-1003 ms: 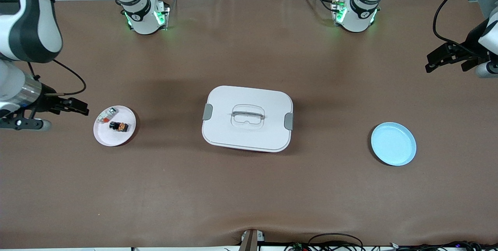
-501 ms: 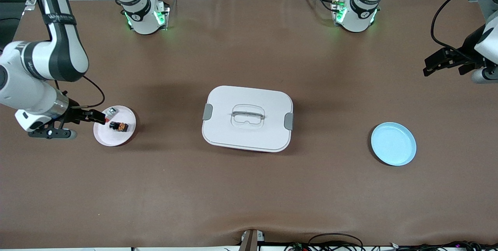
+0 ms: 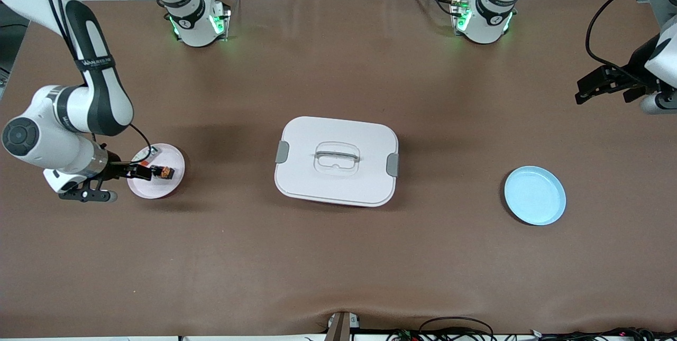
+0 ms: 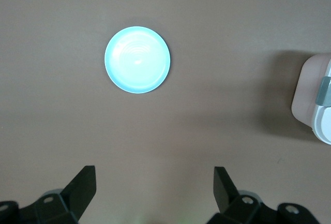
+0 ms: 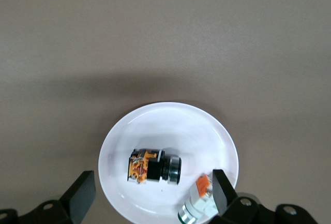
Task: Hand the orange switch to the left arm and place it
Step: 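Move the right gripper down over the orange switch on the white plate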
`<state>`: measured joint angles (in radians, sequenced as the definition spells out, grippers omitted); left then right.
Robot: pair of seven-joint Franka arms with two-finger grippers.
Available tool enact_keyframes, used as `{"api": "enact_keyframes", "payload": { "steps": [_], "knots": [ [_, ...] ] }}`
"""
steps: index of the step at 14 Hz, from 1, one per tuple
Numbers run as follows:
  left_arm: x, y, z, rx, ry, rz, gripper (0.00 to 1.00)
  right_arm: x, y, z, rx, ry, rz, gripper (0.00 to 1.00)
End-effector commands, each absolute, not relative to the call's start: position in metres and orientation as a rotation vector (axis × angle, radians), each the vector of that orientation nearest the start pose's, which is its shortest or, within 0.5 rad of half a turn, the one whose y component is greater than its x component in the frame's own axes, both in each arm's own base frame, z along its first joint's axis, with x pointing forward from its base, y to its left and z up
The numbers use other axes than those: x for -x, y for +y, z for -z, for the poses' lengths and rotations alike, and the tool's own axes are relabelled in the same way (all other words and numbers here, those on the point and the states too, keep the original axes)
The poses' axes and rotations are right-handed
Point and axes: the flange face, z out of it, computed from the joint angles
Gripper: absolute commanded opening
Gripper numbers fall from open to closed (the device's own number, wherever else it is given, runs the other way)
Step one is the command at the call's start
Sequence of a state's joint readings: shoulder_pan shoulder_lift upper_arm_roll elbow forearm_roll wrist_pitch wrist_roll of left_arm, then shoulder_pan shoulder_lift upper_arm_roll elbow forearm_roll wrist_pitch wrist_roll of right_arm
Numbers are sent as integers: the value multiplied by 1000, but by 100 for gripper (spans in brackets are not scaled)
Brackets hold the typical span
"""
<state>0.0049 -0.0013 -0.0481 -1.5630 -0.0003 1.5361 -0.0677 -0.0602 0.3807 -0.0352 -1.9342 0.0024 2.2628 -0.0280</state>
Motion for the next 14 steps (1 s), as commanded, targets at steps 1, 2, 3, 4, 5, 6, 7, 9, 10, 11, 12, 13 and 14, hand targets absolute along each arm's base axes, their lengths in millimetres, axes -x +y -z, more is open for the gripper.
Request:
{"api": "enact_keyframes", "payload": {
  "steps": [1, 2, 3, 4, 5, 6, 7, 9, 10, 11, 12, 13, 14],
  "knots": [
    [-551, -26, -630, 3136, -7, -26, 100, -614, -52, -278, 3136, 196, -91, 100],
    [-551, -27, -630, 3138, -7, -26, 100, -612, -48, -271, 3135, 213, -115, 100],
    [-552, -26, -631, 3138, -10, -21, 100, -611, -46, -266, 3135, 210, -132, 100],
    [-552, -27, -630, 3138, -7, -24, 100, -609, -46, -259, 3133, 213, -156, 100],
    [-552, -27, -631, 3138, -7, -21, 100, -607, -46, -253, 3133, 215, -173, 100],
    [-552, -27, -630, 3138, -7, -24, 100, -605, -46, -250, 3132, 230, -183, 100],
    [-552, -27, -630, 3138, -7, -24, 100, -605, -46, -248, 3131, 237, -185, 100],
    [-553, -26, -630, 3138, -7, -17, 100, -605, -47, -242, 3133, 240, -195, 100],
    [-553, -27, -630, 3138, -5, -17, 100, -604, -47, -237, 3132, 257, -207, 100],
    [-553, -27, -630, 3138, -7, -17, 100, -603, -47, -231, 3130, 301, -221, 100],
    [-553, -27, -630, 3138, -7, -14, 100, -603, -43, -228, 3130, 315, -231, 100],
    [-553, -28, -630, 3138, -3, -14, 100, -602, -43, -224, 3131, 316, -241, 100],
    [-553, -28, -630, 3138, -3, -14, 100, -601, -43, -218, 3131, 316, -253, 100]
  ]
}}
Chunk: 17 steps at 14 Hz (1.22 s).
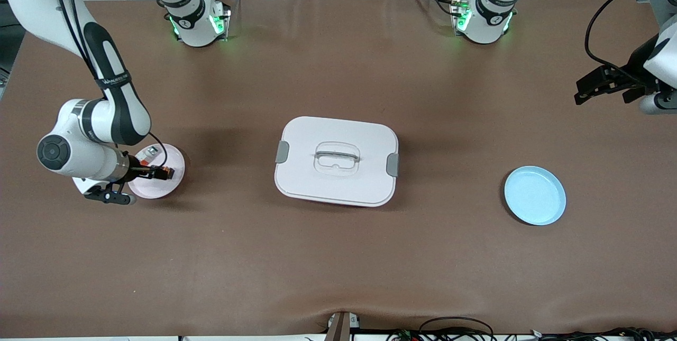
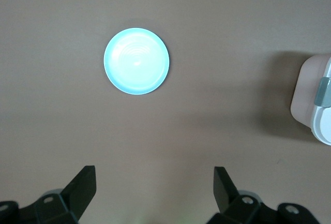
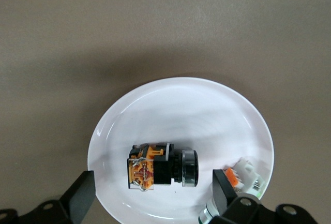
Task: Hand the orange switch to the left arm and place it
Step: 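Close the right gripper on the orange switch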
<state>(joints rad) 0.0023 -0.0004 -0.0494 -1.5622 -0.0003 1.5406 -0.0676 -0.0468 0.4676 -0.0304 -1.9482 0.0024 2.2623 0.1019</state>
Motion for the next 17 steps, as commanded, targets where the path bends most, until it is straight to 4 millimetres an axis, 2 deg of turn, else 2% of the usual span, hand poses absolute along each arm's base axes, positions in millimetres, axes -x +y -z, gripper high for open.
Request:
{"api": "enact_keyframes", "payload": {
  "steps": [1, 4, 8, 17],
  "knots": [
    [-552, -26, -631, 3137, -5, -12, 100, -601, -43, -217, 3131, 316, -255, 100],
    [-552, -27, -631, 3140, -5, -12, 100, -600, -44, -205, 3139, 308, -261, 100],
    [-551, -27, -634, 3144, -9, -7, 100, -600, -46, -201, 3161, 283, -269, 100],
    [-549, -33, -636, 3150, 5, -1, 100, -588, -48, -180, 3153, 292, -344, 100]
  ]
}}
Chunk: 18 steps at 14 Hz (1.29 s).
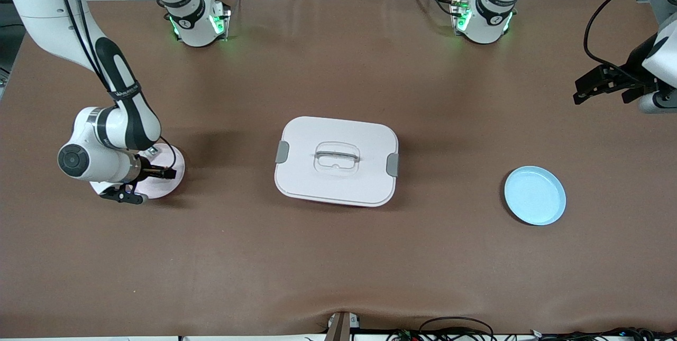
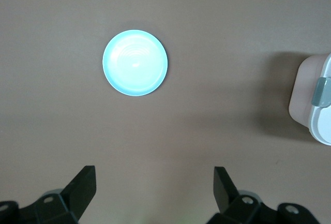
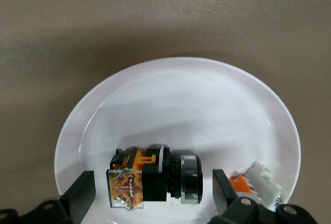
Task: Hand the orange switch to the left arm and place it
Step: 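Close the right gripper on the orange switch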
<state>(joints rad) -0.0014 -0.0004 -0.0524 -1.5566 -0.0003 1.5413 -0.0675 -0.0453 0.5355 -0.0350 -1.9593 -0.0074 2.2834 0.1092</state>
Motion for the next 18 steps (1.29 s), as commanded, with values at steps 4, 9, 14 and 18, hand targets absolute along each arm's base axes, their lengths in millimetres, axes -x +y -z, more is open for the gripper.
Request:
{"api": "enact_keyframes", "payload": {
  "steps": [4, 9, 14, 18],
  "knots": [
    [-550, -36, -635, 3152, 5, -3, 100, -586, -48, -177, 3152, 292, -354, 84],
    [-550, -37, -635, 3151, -2, -1, 100, -588, -44, -176, 3154, 276, -349, 27],
    [-550, -36, -635, 3152, -9, -3, 100, -596, -41, -196, 3157, 235, -306, 21],
    [-553, -36, -633, 3154, -14, 1, 100, -602, -40, -258, 3154, 112, -319, 21]
  ]
}}
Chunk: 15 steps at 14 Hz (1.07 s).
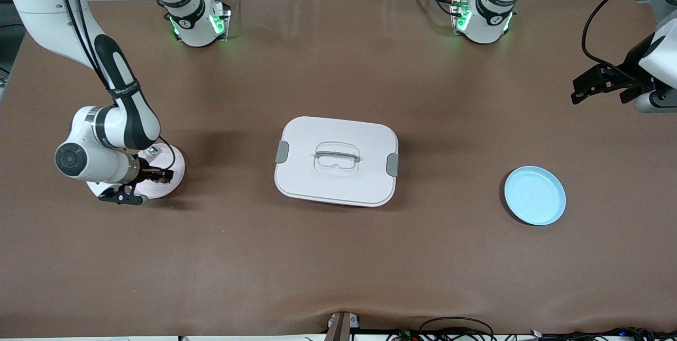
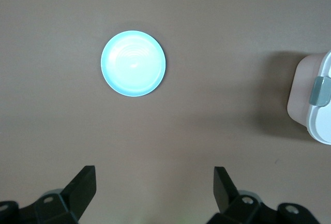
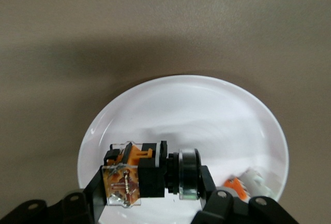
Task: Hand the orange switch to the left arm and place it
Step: 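Close the right gripper on the orange switch, then lift the switch with the right gripper and carry it over the box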
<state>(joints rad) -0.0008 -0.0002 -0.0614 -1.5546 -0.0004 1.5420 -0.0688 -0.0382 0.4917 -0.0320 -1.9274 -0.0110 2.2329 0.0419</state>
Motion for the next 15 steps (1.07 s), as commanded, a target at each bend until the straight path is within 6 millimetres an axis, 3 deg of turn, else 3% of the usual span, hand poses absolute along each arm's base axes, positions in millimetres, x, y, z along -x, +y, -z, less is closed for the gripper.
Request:
{"api": "enact_keyframes", "payload": {
  "steps": [1, 4, 9, 12, 15],
  "knots": [
    [-553, -37, -630, 3154, -12, -6, 100, -604, -37, -279, 3149, 115, -372, 21],
    [-552, -46, -639, 3158, 15, 42, 100, -608, 2, -341, 3150, 191, -532, 21],
    [-554, -50, -640, 3184, 22, 71, 100, -603, 92, -422, 3178, 361, -623, 21],
    [-555, -51, -637, 3184, 27, 63, 100, -595, 142, -462, 3154, 465, -640, 20],
    [-551, -45, -640, 3181, 23, 35, 100, -583, 199, -481, 3122, 557, -609, 20]
  ]
}}
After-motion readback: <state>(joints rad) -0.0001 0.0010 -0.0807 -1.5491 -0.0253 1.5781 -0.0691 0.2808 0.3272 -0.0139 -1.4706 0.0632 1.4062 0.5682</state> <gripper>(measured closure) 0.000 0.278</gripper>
